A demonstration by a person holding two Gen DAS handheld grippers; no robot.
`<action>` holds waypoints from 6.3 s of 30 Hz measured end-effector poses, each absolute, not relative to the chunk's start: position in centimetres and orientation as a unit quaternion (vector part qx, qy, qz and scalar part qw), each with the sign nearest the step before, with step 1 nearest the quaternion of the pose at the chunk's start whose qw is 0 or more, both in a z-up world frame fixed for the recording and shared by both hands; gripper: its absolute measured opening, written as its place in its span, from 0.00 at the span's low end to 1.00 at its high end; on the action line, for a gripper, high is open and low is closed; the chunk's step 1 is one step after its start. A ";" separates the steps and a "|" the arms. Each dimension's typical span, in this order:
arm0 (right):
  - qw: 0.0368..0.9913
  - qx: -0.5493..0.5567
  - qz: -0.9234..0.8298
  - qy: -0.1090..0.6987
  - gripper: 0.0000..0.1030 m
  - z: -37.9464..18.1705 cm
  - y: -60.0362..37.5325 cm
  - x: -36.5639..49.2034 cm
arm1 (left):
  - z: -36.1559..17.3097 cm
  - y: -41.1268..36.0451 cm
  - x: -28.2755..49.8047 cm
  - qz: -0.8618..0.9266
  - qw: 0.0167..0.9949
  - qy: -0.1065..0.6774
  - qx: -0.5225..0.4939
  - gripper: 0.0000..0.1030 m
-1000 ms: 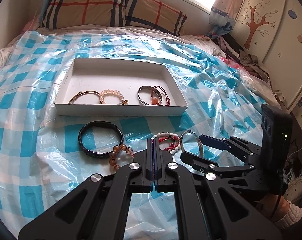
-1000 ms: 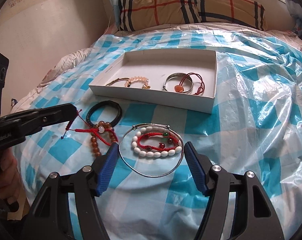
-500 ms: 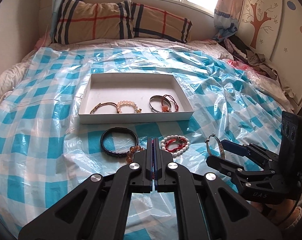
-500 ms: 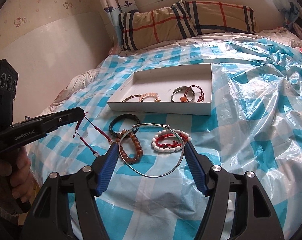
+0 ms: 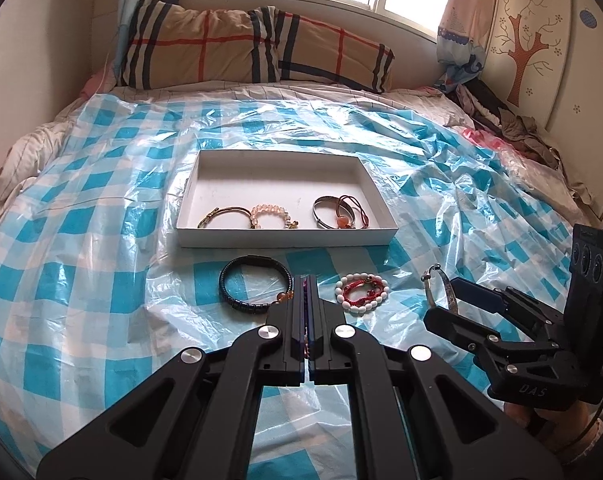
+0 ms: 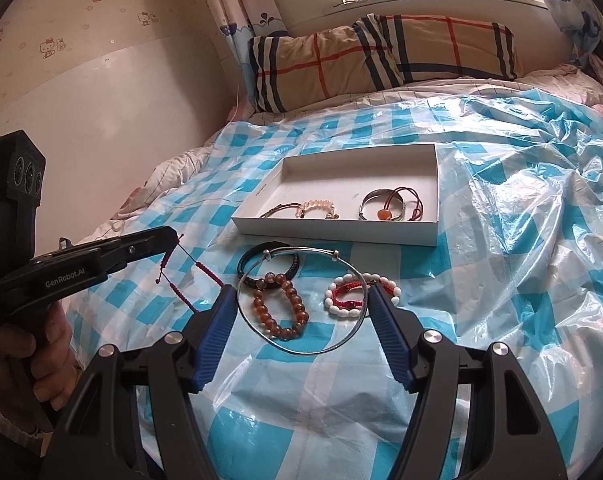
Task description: Organize jewelry
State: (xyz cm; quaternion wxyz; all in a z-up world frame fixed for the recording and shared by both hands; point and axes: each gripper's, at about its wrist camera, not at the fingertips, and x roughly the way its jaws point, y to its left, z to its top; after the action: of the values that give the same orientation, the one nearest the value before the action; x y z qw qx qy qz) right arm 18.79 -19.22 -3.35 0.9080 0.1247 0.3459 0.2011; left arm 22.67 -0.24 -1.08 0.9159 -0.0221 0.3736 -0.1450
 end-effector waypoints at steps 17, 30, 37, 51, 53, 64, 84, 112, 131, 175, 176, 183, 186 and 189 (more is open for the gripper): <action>0.909 0.128 0.213 0.334 0.63 -3.0 -18.7 19.8 | -0.8 0.5 23.4 -0.143 0.916 0.372 -0.044 0.01; 0.908 0.128 0.218 0.334 0.63 -3.1 -18.6 20.2 | -0.8 0.4 23.6 -0.143 0.916 0.372 -0.043 0.01; 0.909 0.126 0.218 0.333 0.63 -3.1 -18.4 20.4 | -0.8 0.3 23.7 -0.143 0.917 0.371 -0.041 0.01; 0.913 0.120 0.216 0.324 0.64 -2.8 -18.5 21.6 | -0.6 -0.2 25.0 -0.148 0.919 0.364 -0.036 0.01; 0.914 0.119 0.217 0.321 0.64 -2.7 -18.6 21.8 | -0.5 -0.1 25.1 -0.149 0.919 0.362 -0.036 0.01; 0.918 0.108 0.220 0.311 0.64 -2.5 -18.3 23.6 | 0.7 -0.2 27.1 -0.156 0.923 0.349 -0.038 0.01; 0.934 0.076 0.193 0.291 0.64 -3.7 -18.2 30.7 | 1.8 -2.0 34.2 -0.180 0.929 0.318 -0.055 0.01; 0.919 0.072 0.174 0.347 0.66 -5.8 -19.2 25.6 | -5.0 0.4 30.3 -0.041 0.924 0.381 -0.006 0.54; 0.912 0.092 0.172 0.361 0.67 -6.5 -19.3 24.3 | -5.7 0.3 28.7 -0.030 0.922 0.387 0.005 0.63; 0.905 0.088 0.171 0.379 0.67 -7.4 -19.3 23.5 | -8.8 -1.6 28.0 -0.092 0.900 0.421 0.058 0.67; 0.905 0.088 0.170 0.379 0.67 -7.5 -19.4 23.6 | -8.9 -1.9 28.4 -0.091 0.898 0.426 0.063 0.67; 0.904 0.088 0.170 0.383 0.68 -7.7 -19.6 23.7 | -10.4 -3.2 29.3 -0.084 0.885 0.447 0.101 0.67; 0.904 0.083 0.173 0.383 0.68 -7.7 -19.5 23.8 | -10.1 -2.8 29.3 -0.079 0.889 0.443 0.091 0.67; 0.902 0.080 0.180 0.385 0.68 -7.7 -19.3 23.9 | -9.6 -1.5 29.7 -0.069 0.892 0.441 0.066 0.67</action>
State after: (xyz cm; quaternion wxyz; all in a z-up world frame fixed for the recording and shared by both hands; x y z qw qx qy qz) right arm 23.86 -19.26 -7.71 0.9016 0.0799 0.3850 0.1805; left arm 29.67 -1.49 -9.63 0.8923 0.0657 0.4413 -0.0691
